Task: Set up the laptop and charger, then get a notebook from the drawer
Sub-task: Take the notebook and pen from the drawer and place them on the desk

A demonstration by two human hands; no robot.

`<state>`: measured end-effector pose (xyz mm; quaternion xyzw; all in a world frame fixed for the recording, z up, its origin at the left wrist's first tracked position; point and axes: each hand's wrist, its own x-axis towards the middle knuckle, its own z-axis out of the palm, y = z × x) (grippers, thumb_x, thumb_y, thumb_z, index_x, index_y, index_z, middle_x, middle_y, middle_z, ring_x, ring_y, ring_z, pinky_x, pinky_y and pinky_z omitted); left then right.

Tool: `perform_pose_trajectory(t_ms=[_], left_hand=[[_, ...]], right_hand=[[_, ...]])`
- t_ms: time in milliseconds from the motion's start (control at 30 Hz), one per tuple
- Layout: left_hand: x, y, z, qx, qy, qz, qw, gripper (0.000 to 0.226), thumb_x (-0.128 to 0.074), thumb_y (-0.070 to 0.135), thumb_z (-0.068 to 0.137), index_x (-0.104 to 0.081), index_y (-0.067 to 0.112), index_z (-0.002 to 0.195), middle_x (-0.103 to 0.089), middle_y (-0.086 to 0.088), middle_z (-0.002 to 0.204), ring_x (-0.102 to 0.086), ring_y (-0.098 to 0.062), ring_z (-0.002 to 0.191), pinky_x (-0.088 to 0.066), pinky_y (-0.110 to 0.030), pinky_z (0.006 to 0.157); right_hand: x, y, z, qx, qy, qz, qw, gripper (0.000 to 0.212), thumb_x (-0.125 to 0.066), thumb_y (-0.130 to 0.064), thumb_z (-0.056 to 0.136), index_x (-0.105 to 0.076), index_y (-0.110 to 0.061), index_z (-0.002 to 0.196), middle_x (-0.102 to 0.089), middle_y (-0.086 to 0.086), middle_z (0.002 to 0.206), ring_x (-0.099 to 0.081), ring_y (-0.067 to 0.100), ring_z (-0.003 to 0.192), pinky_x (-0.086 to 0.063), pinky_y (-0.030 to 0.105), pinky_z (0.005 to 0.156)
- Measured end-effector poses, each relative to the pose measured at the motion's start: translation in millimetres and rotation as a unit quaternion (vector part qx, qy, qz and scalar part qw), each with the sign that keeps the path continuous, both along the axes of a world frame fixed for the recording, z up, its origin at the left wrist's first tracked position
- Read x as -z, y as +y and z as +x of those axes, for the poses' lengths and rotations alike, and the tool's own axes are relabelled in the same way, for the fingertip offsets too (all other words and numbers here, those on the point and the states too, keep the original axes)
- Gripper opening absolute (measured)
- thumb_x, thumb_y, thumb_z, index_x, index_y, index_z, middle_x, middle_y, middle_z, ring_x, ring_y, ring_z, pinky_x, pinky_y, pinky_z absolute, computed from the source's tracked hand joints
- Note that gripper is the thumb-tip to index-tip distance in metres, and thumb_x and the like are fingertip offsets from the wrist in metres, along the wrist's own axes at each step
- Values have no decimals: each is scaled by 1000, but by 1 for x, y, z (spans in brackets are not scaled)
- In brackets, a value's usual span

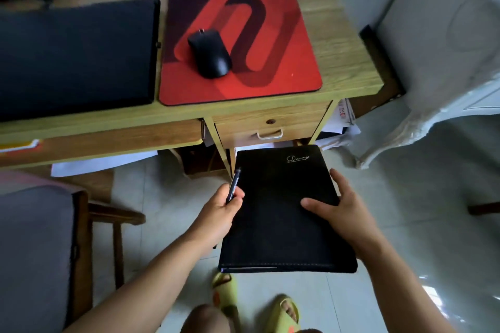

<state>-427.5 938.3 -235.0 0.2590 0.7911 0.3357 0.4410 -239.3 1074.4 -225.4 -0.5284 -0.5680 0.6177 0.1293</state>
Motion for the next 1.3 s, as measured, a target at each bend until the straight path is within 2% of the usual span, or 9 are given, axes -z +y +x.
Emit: perform_pose_trajectory(t_ms=[100, 300, 367, 467, 633, 833, 1033, 1133, 1300], left_hand=[[-47, -5, 12, 38, 34, -17, 999, 9, -43, 27, 94, -51, 31, 95, -56, -10, 79, -46, -15, 60, -38, -23, 52], [-132, 0, 30, 61, 142, -1, 988, 20, -43, 26, 94, -51, 38, 109, -45, 8, 54, -46, -11, 46, -38, -28, 49], [-157, 4, 32, 67, 180, 16, 981, 24, -43, 26, 94, -49, 36, 116, -52, 7, 63, -55, -16, 59, -42, -31, 56], [-190, 11, 27, 42, 256, 52, 964, 26, -44, 24, 94, -49, 28, 119, -64, -1, 102, -60, -26, 94, -49, -38, 77], [-220, 28, 3, 7, 341, 85, 936, 27, -47, 23, 92, -49, 26, 118, -66, -6, 101, -60, -34, 93, -44, -36, 66], [-231, 70, -48, -12, 336, 111, 935, 22, -47, 24, 92, -49, 26, 113, -68, -8, 92, -63, -33, 85, -50, -41, 68], [-221, 141, -121, 23, 293, 82, 952, 29, -44, 28, 93, -44, 26, 122, -66, -5, 102, -63, -27, 91, -48, -37, 73], [-212, 174, -155, 43, 277, 53, 958, 29, -44, 28, 93, -45, 26, 122, -66, -7, 103, -62, -30, 93, -50, -39, 77], [-195, 215, -197, 83, 261, 28, 962, 27, -43, 28, 93, -45, 27, 120, -67, -6, 95, -64, -27, 86, -51, -43, 78]], right_hand=[[-47, -6, 16, 18, 38, 4, 999, 83, -81, -18, 65, -37, -41, 131, -63, -17, 92, -67, -2, 72, -51, 12, 49], [-131, -9, 45, 19, 95, 51, 994, 76, -81, -18, 64, -45, -41, 127, -59, -27, 102, -60, -13, 89, -51, 7, 64], [-154, -6, 47, 20, 116, 79, 990, 76, -81, -17, 63, -46, -40, 126, -58, -27, 107, -58, -16, 92, -48, 3, 66], [-185, 5, 42, 20, 148, 115, 982, 76, -81, -15, 63, -47, -38, 127, -57, -27, 111, -56, -17, 95, -45, 1, 67], [-218, 32, 17, 20, 188, 155, 970, 76, -81, -16, 63, -46, -42, 126, -56, -28, 115, -56, -14, 100, -47, 2, 73], [-223, 77, -30, 21, 186, 177, 966, 77, -82, -20, 62, -45, -52, 121, -56, -22, 120, -57, -6, 106, -47, 26, 90], [-203, 140, -104, 27, 155, 170, 973, 84, -82, -35, 55, -40, -51, 126, -55, -19, 124, -58, -2, 106, -51, 25, 85], [-191, 172, -142, 17, 121, 157, 980, 84, -82, -37, 57, -37, -52, 127, -53, -18, 125, -56, 1, 106, -53, 16, 74], [-171, 205, -183, 16, 81, 133, 988, 89, -80, -44, 50, -36, -53, 127, -47, -38, 107, -54, -16, 94, -48, 8, 65]])
